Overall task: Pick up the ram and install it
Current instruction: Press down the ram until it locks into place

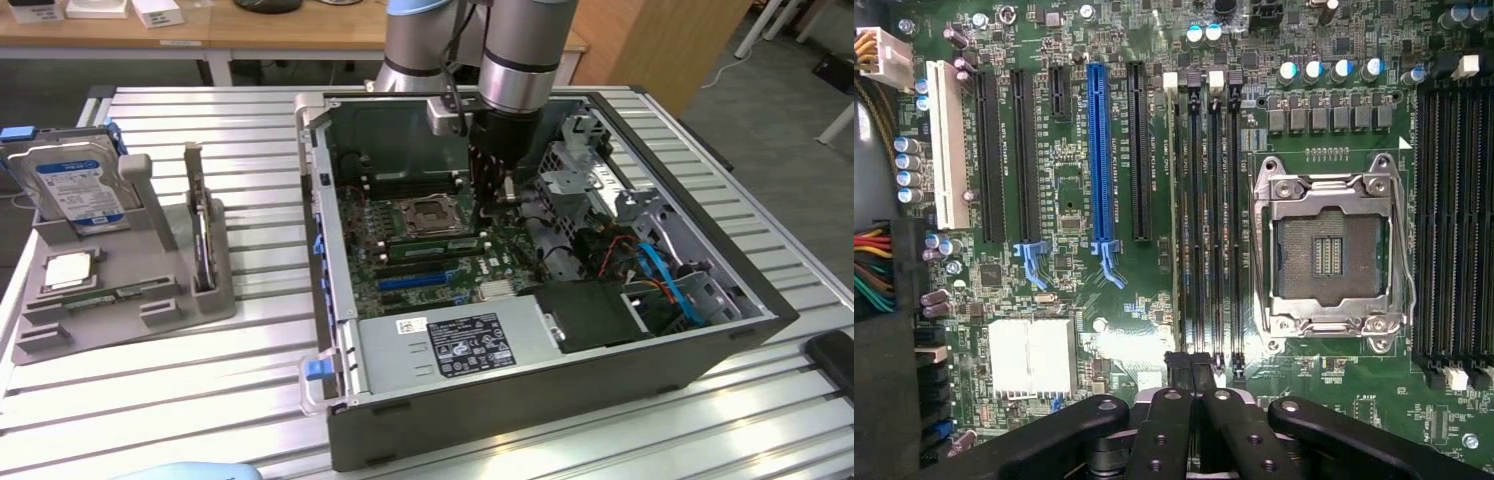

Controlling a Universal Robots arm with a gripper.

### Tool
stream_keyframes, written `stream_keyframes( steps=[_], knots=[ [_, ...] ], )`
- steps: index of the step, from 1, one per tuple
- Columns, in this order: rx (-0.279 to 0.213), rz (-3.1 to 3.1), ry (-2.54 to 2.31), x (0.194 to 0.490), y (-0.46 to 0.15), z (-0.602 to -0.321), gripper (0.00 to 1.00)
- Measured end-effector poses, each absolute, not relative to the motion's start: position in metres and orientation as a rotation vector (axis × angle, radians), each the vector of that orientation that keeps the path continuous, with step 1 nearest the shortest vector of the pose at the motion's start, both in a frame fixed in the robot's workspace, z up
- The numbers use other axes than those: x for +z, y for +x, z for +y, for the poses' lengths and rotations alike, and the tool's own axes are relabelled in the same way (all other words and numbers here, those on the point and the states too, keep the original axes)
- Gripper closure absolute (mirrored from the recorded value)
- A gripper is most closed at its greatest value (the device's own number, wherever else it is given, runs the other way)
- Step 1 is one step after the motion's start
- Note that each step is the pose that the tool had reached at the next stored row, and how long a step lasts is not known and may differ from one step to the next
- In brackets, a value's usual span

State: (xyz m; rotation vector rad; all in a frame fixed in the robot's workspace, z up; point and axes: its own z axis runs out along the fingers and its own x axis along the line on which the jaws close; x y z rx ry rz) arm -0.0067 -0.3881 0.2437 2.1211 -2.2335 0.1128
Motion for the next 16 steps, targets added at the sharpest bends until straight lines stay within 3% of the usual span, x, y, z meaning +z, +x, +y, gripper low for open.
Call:
stream_keyframes(
  steps=[16],
  knots=[
    [0.113,-2.233,2.121,0.2342,-0.0056,-0.3881,0.9]
  ],
)
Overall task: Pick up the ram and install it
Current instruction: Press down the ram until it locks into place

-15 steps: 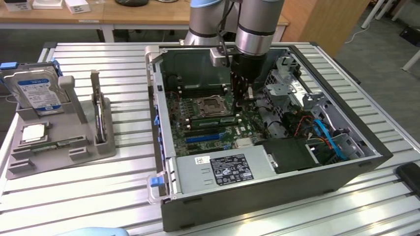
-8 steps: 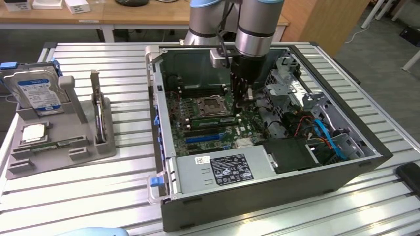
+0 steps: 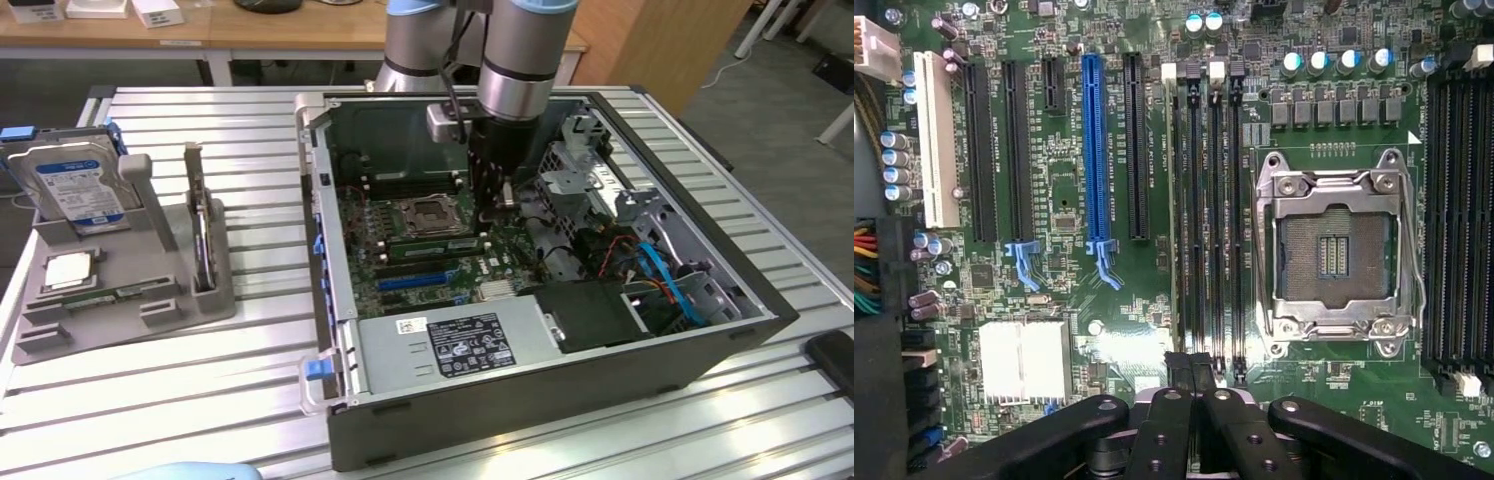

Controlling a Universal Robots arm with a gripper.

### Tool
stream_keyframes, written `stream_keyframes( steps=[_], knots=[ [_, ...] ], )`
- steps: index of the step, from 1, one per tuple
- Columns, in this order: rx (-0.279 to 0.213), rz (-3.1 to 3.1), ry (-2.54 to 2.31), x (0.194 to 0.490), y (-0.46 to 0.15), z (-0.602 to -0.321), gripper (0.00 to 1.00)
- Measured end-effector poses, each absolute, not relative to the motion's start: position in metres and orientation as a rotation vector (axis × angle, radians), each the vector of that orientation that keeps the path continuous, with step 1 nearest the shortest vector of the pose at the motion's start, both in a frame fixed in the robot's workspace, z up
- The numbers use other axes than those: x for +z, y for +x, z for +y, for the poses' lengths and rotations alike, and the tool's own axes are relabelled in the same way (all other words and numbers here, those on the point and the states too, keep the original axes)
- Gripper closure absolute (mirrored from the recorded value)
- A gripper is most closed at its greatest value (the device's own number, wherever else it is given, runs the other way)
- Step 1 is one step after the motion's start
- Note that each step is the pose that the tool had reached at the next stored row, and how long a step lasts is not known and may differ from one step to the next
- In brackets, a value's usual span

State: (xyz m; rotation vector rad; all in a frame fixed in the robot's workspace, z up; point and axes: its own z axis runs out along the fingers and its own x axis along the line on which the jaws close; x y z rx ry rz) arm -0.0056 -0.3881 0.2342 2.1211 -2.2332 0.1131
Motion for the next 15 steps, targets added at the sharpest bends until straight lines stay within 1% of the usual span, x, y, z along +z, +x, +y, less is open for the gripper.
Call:
stream_keyframes(
  steps=[15],
  knots=[
    [0.119,-2.231,2.119,0.2259,-0.0053,-0.3891,0.9]
  ],
)
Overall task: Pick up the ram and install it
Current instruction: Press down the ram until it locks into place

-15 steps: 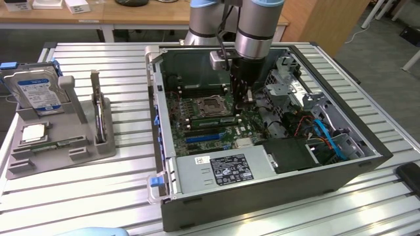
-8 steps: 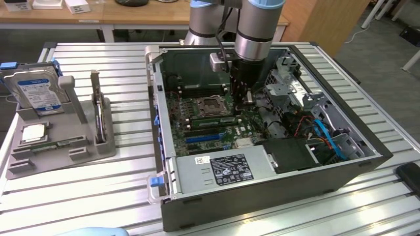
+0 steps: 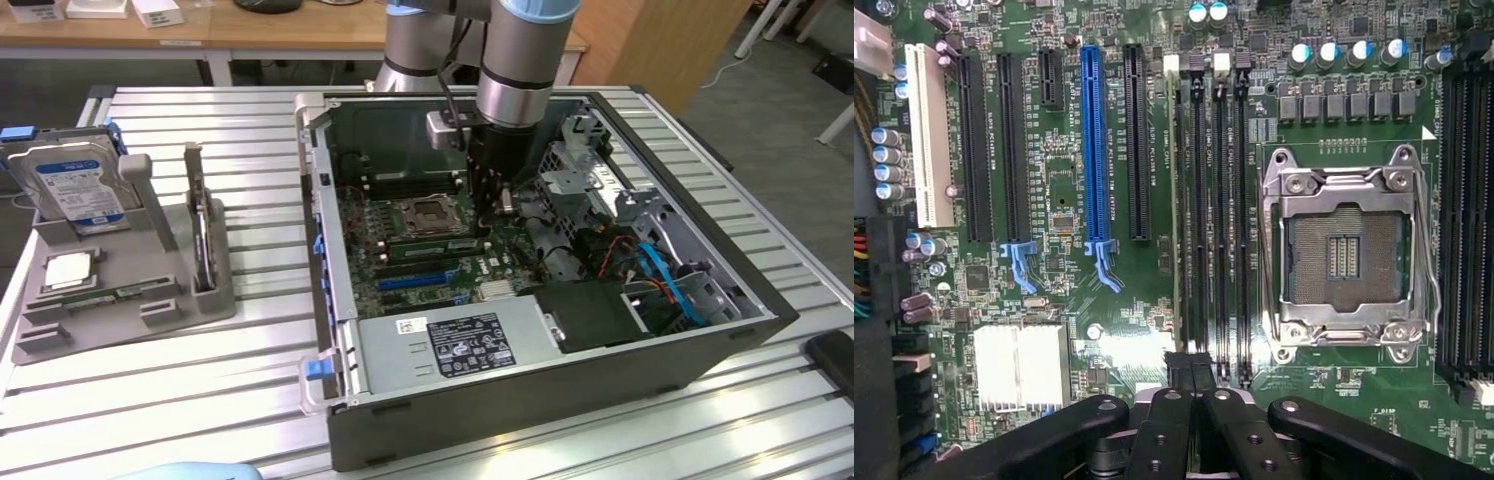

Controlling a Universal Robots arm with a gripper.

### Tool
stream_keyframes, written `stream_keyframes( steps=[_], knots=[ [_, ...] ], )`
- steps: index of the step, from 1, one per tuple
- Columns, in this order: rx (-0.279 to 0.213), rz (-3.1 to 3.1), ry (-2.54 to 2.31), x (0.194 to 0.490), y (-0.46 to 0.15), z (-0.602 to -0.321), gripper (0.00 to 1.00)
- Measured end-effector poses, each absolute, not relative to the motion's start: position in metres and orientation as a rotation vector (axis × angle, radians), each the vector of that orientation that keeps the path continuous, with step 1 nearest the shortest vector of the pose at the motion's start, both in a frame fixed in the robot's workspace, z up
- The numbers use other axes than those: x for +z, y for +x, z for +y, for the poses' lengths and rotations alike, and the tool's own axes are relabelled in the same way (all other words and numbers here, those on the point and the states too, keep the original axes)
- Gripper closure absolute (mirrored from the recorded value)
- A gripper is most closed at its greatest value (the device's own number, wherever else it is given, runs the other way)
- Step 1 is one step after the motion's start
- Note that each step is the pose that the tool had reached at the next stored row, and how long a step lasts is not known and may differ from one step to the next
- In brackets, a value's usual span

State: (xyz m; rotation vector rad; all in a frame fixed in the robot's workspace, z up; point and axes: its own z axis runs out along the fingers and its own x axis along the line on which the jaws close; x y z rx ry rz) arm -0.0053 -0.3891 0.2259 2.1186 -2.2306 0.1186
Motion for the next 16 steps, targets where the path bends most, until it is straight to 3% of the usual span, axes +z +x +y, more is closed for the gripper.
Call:
stream_keyframes(
  steps=[16],
  knots=[
    [0.114,-2.226,2.115,0.2231,-0.0034,-0.39,0.9]
  ],
)
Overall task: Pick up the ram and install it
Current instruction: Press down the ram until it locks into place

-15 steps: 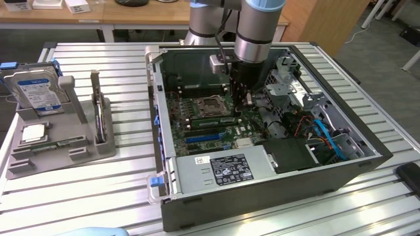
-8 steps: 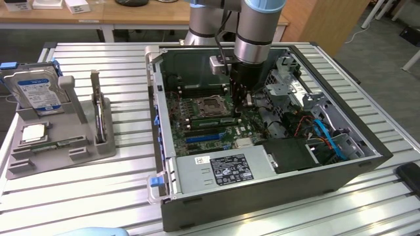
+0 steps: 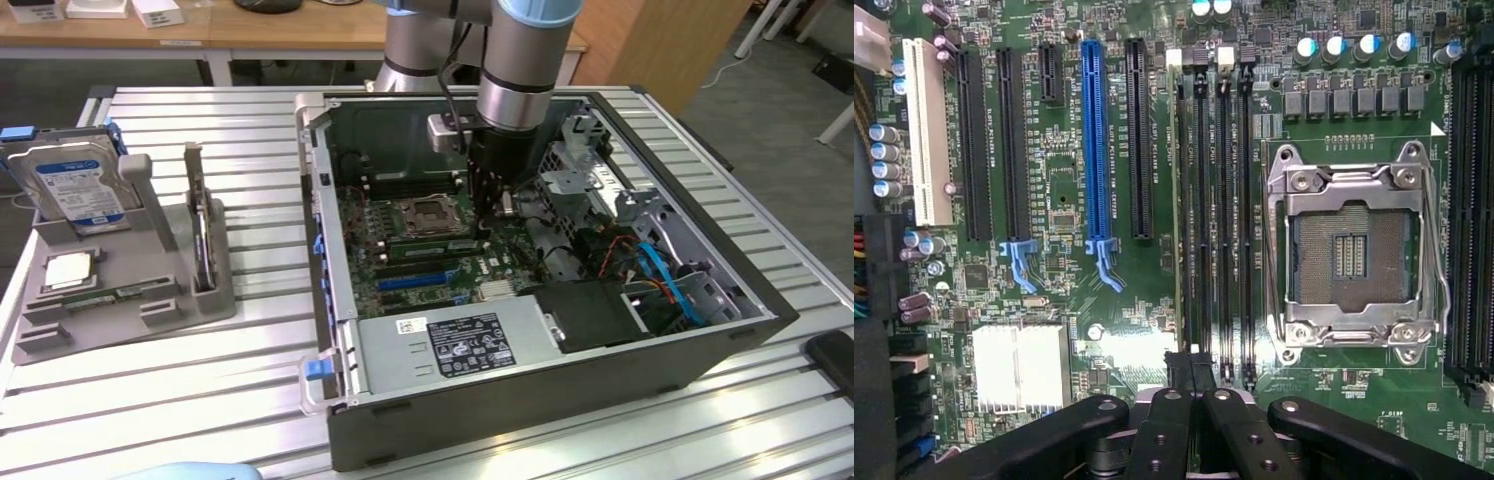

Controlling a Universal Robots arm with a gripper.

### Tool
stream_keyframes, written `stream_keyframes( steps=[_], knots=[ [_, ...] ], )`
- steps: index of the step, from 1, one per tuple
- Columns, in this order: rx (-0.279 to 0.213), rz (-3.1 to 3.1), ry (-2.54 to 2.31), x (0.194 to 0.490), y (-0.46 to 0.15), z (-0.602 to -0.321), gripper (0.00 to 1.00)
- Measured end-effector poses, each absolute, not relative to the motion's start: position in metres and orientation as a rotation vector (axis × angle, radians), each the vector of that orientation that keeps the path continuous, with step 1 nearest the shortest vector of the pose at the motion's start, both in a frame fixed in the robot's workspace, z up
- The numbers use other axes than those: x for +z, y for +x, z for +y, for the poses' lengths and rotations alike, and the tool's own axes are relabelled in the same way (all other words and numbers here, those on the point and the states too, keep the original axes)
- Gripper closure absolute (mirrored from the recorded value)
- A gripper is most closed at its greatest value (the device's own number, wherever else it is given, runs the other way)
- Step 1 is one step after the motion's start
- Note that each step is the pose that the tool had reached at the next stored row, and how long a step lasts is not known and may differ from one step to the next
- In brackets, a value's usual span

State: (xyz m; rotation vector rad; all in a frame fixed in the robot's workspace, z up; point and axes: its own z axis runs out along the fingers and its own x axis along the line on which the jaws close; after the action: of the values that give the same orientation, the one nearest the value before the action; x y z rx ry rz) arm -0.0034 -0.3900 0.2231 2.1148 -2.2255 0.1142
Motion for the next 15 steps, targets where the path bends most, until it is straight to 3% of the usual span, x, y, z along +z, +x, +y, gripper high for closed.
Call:
stream_keyframes(
  steps=[6,15],
  knots=[
    [0.085,-2.21,2.103,0.235,-0.003,-0.391,0.9],
    [0.083,-2.209,2.102,0.241,-0.013,-0.391,0.9]
  ],
)
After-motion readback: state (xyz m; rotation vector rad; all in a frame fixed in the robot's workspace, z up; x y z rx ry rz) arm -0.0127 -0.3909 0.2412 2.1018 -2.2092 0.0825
